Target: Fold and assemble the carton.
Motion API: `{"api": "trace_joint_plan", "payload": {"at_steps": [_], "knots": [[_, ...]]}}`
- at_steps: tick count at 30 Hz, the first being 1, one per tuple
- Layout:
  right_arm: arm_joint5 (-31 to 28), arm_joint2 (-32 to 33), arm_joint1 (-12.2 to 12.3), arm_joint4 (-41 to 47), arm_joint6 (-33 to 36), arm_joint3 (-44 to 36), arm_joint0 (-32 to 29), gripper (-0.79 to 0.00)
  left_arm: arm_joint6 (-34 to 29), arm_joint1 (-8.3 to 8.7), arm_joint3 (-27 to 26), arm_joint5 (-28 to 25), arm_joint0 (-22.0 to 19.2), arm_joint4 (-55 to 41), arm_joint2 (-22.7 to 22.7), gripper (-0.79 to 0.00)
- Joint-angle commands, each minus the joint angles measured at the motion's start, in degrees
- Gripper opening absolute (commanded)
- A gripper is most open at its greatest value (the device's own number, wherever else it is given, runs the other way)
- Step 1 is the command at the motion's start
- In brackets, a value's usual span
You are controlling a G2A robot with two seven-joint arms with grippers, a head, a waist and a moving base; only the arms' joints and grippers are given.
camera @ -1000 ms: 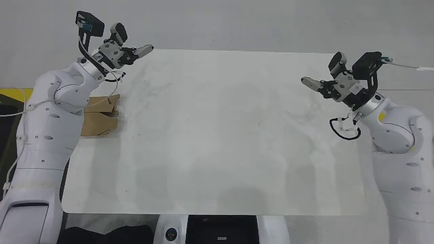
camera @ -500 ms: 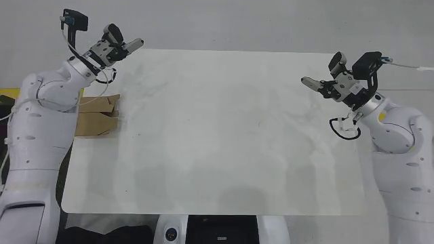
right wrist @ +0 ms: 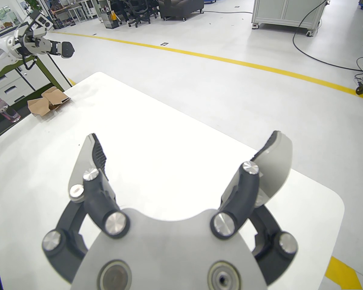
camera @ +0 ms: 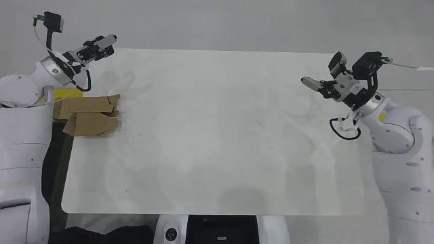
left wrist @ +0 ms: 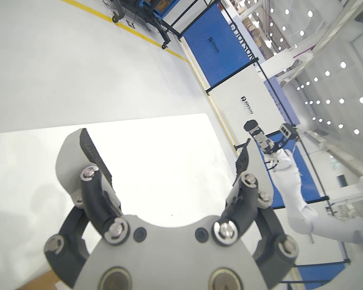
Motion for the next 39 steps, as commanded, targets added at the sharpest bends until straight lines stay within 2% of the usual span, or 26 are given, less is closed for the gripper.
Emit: {"api": "trace_joint_plan", "payload": {"at_steps": [1, 9, 25, 32, 39], "knots": [[0.0, 0.0, 0.0, 0.0, 0.0, 0.0, 0.0, 0.000, -1.1, 0.27, 1.5, 1.4, -0.4, 0.3, -0.3, 0.000], [0.0, 0.0, 0.0, 0.0, 0.0, 0.0, 0.0, 0.000, -2.0, 1.11, 7.9, 6.3, -2.5, 1.3, -1.2, 0.000], [0.0, 0.0, 0.0, 0.0, 0.0, 0.0, 0.0, 0.000, 6.4, 5.06, 21.1, 10.3, -6.4, 12.5, -7.6, 0.000], [0.0, 0.0, 0.0, 0.0, 0.0, 0.0, 0.0, 0.000, 8.7, 6.56, 24.4, 11.6, -5.5, 15.2, -9.4, 0.000], [0.0, 0.0, 0.0, 0.0, 0.0, 0.0, 0.0, 0.000, 10.3, 7.66, 27.2, 11.0, -2.6, 14.1, -11.7, 0.000]]}}
